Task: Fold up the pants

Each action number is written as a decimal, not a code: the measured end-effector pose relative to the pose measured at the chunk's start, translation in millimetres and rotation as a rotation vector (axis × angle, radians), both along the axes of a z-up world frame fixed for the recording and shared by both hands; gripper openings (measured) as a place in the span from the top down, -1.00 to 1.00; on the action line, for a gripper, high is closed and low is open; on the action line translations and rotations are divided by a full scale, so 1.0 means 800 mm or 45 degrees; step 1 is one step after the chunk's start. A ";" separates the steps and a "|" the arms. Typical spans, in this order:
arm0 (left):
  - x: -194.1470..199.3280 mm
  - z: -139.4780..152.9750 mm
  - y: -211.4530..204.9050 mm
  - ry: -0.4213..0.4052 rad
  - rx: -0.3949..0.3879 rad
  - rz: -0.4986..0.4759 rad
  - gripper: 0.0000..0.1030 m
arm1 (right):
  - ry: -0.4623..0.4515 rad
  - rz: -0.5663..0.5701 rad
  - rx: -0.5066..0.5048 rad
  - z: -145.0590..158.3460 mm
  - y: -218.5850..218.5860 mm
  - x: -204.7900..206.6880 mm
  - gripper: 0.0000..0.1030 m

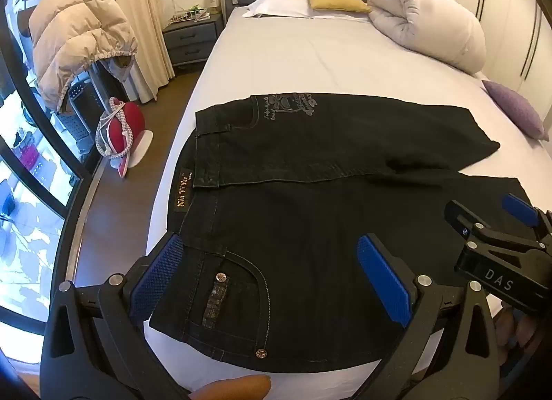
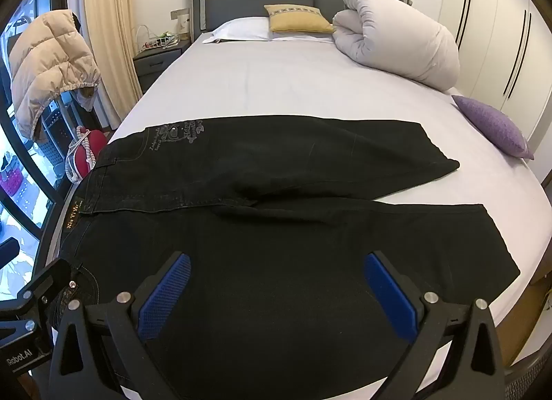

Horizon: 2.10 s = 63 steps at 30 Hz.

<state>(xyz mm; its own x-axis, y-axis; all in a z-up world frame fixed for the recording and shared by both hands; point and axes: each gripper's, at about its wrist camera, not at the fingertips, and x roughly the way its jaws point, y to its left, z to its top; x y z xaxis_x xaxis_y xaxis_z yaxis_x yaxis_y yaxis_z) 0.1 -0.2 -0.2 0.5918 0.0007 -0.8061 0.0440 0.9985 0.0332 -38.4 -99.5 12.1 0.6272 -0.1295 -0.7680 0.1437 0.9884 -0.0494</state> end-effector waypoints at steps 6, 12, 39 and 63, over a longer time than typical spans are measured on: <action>0.004 0.006 0.001 0.013 -0.010 0.005 -1.00 | -0.003 0.003 0.004 -0.001 -0.001 -0.001 -1.00; 0.003 -0.004 0.007 -0.001 -0.021 0.018 -1.00 | -0.004 0.002 0.006 -0.002 -0.001 -0.001 -1.00; 0.002 -0.009 0.010 0.010 -0.027 0.030 -1.00 | 0.005 0.002 0.008 -0.006 0.000 -0.003 -1.00; 0.001 -0.015 0.017 0.020 -0.032 0.035 -1.00 | 0.011 0.002 0.007 -0.008 0.002 -0.003 -1.00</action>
